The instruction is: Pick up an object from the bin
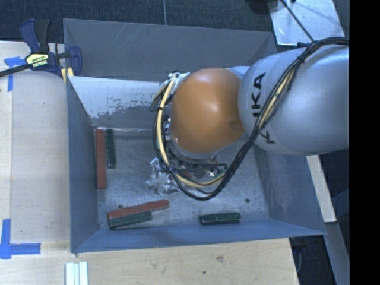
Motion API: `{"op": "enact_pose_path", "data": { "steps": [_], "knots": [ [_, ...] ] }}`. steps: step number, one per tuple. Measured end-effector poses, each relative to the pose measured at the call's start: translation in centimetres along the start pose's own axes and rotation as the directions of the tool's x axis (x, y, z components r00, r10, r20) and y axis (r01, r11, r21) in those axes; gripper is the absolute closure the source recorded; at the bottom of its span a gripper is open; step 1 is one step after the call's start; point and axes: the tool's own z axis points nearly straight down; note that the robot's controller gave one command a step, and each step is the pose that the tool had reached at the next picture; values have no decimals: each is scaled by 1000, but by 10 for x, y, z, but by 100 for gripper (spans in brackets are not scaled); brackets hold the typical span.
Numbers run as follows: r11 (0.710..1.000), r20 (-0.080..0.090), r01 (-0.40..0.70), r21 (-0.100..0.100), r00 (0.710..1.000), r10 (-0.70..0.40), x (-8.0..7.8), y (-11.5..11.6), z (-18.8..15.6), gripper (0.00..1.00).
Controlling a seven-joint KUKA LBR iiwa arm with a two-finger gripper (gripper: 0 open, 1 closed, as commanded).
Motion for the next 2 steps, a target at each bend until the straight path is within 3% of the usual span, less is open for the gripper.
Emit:
{"op": "enact_pose_path", "data": {
  "steps": [1, 2],
  "knots": [
    [987, 8, 163, 7, 987, -163, -24, 45, 4, 100],
    [995, 4, -99, 2, 995, 99, -22, 23, 37, 0]
  ]
}}
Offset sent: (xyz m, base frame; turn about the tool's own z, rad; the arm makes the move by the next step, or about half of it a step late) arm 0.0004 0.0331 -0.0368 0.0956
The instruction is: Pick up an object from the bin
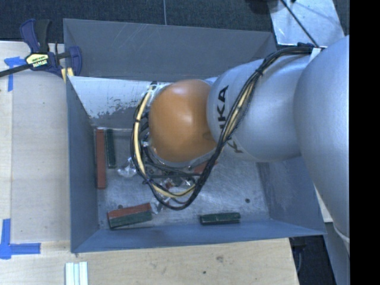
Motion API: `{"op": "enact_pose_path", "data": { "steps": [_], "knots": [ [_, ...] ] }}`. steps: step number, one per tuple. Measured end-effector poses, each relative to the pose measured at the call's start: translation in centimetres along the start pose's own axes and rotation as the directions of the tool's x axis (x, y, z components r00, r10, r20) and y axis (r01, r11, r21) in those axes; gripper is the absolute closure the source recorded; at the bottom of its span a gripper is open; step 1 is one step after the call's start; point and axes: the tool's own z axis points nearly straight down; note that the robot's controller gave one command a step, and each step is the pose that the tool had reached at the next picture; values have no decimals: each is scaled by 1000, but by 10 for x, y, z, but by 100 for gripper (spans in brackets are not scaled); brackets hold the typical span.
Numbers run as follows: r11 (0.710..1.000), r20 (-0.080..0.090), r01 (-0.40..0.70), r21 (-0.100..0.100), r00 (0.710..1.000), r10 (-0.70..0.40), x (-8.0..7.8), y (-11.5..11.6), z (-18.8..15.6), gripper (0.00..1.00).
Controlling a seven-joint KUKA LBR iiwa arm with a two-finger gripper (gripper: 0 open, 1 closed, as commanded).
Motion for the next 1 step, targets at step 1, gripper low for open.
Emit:
{"op": "enact_pose_path", "data": {
  "steps": [1],
  "knots": [
    [1000, 0, 1, 0, 1000, -1, 0, 0, 0, 0]
  ]
}}
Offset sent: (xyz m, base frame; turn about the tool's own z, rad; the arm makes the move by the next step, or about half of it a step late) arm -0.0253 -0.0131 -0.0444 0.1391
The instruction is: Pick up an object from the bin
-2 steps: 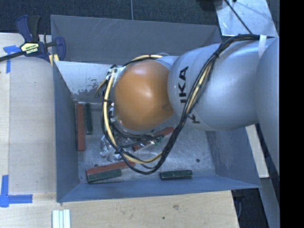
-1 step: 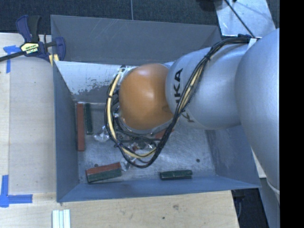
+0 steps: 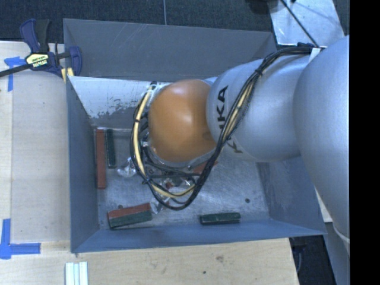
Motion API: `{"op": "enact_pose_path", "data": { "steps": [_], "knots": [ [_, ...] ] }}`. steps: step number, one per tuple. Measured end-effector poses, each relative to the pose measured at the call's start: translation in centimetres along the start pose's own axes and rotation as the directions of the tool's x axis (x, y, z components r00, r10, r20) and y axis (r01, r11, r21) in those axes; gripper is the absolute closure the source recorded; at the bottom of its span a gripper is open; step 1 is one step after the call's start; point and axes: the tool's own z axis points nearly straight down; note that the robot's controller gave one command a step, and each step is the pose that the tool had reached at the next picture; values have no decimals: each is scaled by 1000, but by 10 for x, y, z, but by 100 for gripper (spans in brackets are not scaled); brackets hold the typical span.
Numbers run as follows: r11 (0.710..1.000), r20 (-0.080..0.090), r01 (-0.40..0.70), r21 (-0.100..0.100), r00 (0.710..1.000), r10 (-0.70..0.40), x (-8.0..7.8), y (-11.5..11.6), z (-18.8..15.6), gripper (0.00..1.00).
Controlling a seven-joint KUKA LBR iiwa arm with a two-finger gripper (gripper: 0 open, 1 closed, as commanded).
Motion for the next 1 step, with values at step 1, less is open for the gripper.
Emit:
{"op": "enact_pose_path", "data": {
  "steps": [1],
  "knots": [
    [999, 6, -54, 1, 999, 54, 9, 1, 15, 0]
  ]
}}
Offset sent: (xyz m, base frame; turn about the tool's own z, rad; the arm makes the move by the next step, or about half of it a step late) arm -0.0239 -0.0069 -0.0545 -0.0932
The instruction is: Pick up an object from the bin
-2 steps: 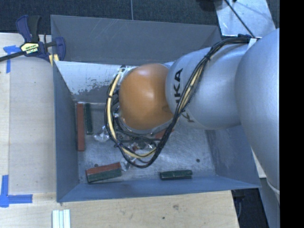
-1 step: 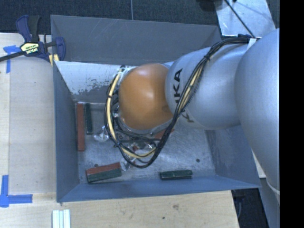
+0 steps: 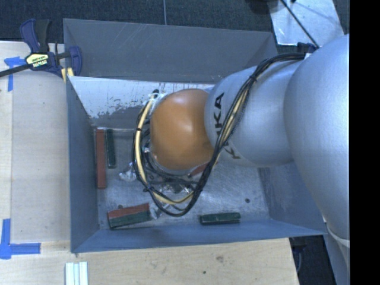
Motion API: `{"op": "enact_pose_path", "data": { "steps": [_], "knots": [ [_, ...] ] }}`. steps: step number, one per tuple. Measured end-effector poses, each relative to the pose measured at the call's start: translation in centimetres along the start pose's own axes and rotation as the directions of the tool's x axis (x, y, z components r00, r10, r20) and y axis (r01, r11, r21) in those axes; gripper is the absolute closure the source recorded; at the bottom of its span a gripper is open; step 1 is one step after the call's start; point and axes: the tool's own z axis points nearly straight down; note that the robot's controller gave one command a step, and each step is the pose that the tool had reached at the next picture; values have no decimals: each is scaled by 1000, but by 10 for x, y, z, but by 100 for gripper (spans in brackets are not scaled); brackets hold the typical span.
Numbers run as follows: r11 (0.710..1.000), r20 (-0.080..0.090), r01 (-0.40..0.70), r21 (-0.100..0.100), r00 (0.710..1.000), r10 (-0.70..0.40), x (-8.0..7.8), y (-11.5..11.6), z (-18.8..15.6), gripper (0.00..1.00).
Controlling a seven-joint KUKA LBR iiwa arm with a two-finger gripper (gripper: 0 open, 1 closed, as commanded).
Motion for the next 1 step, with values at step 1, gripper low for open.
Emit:
{"op": "enact_pose_path", "data": {
  "steps": [1],
  "knots": [
    [990, 19, 143, 3, 989, -144, 7, 6, 32, 100]
  ]
}}
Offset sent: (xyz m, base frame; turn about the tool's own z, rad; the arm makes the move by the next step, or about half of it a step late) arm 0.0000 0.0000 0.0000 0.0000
